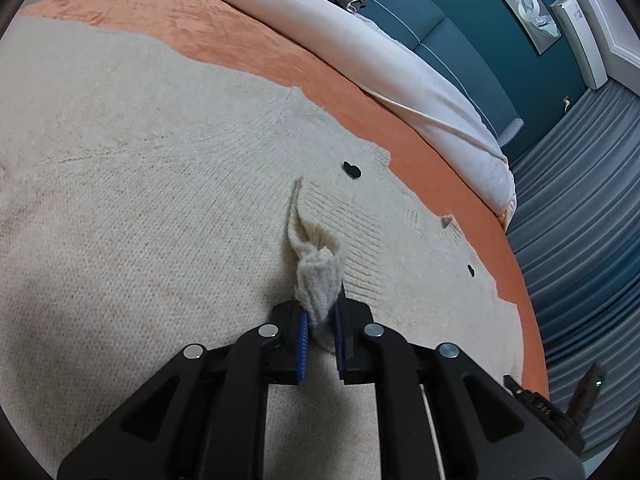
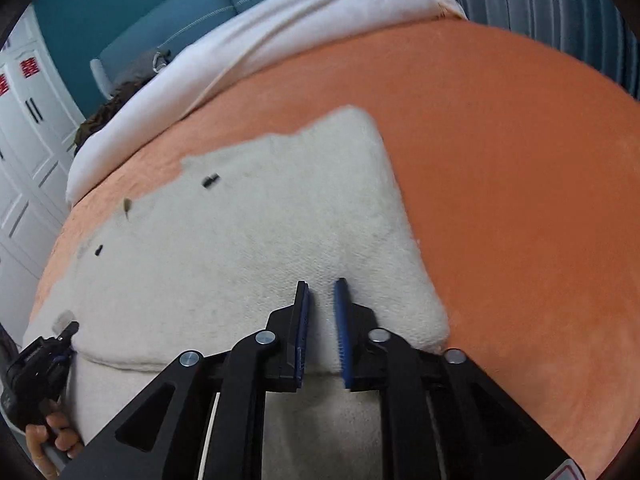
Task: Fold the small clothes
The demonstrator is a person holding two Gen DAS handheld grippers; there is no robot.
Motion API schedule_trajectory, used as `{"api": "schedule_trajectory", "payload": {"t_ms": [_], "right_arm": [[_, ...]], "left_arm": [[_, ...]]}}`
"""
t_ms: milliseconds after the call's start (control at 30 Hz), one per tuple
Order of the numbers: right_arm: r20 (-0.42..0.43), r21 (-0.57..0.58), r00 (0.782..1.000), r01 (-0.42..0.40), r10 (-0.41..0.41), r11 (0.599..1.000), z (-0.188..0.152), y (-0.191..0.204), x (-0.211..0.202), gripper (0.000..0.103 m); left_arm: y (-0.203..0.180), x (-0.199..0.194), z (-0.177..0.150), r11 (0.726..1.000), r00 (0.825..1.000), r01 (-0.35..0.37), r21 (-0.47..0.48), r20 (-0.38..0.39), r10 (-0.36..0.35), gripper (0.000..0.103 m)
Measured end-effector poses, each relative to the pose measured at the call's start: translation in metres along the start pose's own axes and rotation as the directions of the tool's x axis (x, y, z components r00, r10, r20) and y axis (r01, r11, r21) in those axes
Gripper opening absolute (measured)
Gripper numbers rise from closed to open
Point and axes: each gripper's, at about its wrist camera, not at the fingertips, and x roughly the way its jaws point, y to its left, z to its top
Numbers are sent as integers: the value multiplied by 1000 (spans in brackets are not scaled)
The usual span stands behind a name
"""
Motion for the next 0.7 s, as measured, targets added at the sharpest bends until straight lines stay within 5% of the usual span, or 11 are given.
{"api": "schedule_trajectory", "payload": {"t_ms": [200, 267, 400, 467, 533, 633, 667, 700], "right_arm": [[101, 19, 992, -74, 72, 997, -25, 10, -60, 21], [92, -41, 993, -63, 67, 997, -49, 21, -68, 23], [49, -36, 995, -87, 89, 996, -85, 20, -68, 25], [34, -24, 997, -75, 76, 997, -86, 20, -63, 27], [28, -30, 997, -71, 72, 997, -87, 20, -61, 29], [25, -46, 996, -86, 87, 995, -91, 16, -62, 38], [26, -54, 995, -91, 93, 994, -93, 17, -62, 42], [26, -63, 995, -92, 94, 994, -93, 18, -61, 43]], "left_arm": [[18, -24, 0, 992, 996, 88, -90, 0, -89, 16], [34, -51, 3, 991, 998, 65, -115, 31, -62, 28], [100, -126, 34, 973, 983, -52, -226, 158, 89, 74], [143, -158, 55, 936, 953, -157, -316, 200, 227, 84], [191, -186, 81, 875, 902, -273, -399, 210, 377, 84], [250, -211, 114, 789, 834, -363, -495, 205, 513, 84], [267, -217, 124, 765, 819, -369, -528, 205, 537, 84], [280, -221, 132, 758, 822, -343, -554, 213, 528, 84]]}}
